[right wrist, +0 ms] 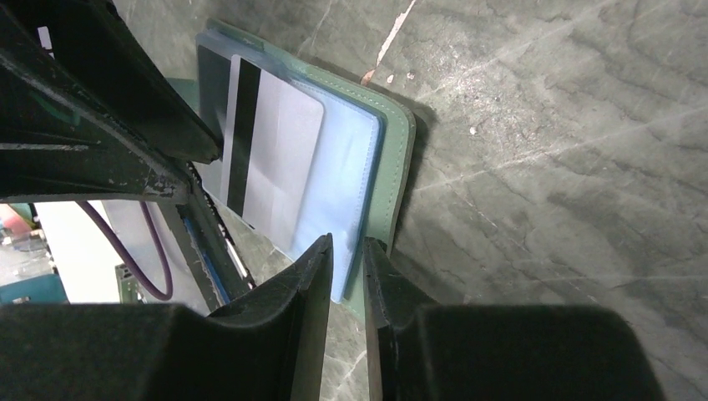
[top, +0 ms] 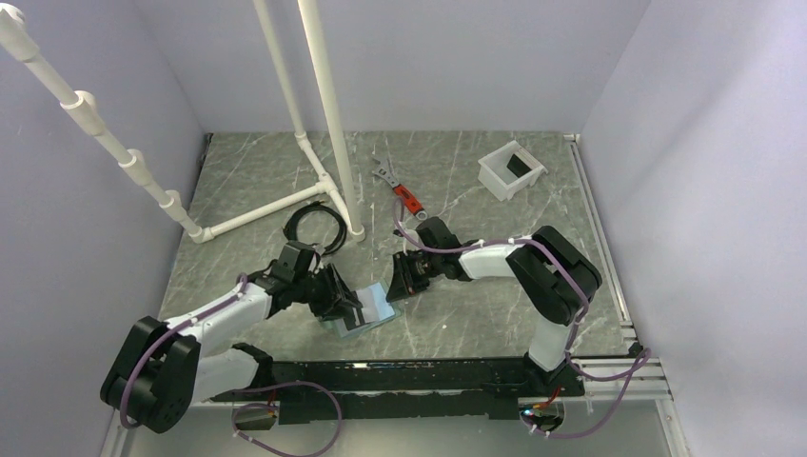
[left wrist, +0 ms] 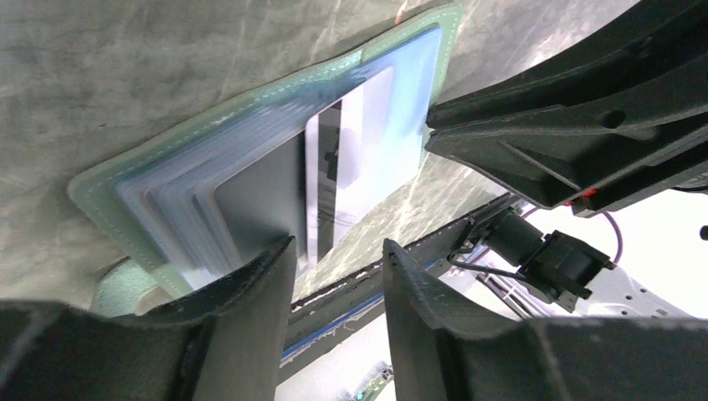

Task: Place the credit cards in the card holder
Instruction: Insert the credit card into the card holder.

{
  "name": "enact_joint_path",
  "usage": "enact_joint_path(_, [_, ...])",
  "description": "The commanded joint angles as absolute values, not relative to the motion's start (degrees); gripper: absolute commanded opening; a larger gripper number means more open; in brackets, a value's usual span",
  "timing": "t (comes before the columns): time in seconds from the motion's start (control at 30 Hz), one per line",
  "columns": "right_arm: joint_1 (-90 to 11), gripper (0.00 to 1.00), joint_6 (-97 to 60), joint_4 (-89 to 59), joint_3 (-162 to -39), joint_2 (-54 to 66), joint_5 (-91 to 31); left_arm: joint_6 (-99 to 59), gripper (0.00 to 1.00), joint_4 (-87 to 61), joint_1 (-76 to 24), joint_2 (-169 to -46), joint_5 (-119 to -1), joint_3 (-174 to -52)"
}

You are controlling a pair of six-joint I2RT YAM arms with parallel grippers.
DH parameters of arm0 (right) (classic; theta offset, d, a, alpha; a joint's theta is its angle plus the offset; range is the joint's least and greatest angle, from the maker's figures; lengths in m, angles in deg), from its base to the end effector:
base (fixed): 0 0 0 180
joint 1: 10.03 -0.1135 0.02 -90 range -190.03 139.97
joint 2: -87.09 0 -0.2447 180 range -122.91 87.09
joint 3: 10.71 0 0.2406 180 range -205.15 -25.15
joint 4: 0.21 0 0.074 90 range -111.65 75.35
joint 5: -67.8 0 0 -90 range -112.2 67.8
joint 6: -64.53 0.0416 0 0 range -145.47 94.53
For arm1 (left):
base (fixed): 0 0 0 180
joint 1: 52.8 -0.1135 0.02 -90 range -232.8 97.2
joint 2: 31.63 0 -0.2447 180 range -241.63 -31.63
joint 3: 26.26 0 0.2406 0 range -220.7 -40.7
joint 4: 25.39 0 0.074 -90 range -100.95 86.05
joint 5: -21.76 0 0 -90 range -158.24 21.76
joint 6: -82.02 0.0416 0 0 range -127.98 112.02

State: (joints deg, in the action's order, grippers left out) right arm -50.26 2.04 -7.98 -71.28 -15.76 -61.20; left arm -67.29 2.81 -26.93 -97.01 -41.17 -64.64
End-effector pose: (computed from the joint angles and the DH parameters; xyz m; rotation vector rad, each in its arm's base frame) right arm 0.2279 0.2271 0.1087 -0.6279 2.5767 1.3062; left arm 0.1679 -0.1025 0.1355 -0.6040 2.7457 -1.0914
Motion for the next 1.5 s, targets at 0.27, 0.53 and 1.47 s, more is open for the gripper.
enact_joint_path(0.27, [-50.2,0.22,1.7,-7.4,-71.9,-17.2,-60.4,-65.6,0.32,0.3,-24.6,-103.1,-42.8,-68.3])
enact_joint_path(0.53, [-50.2,0.19,4.2,-4.1,-70.9,-17.8,-62.8,-66.6,0.23,-3.4,-19.9,-110.4,-43.7,-72.7])
enact_joint_path(1.47, [-50.0,0.35,3.3,-8.1,-71.5,-13.1,-61.2,-61.6,0.09,0.8,-19.4,-112.2,-47.6,-75.5])
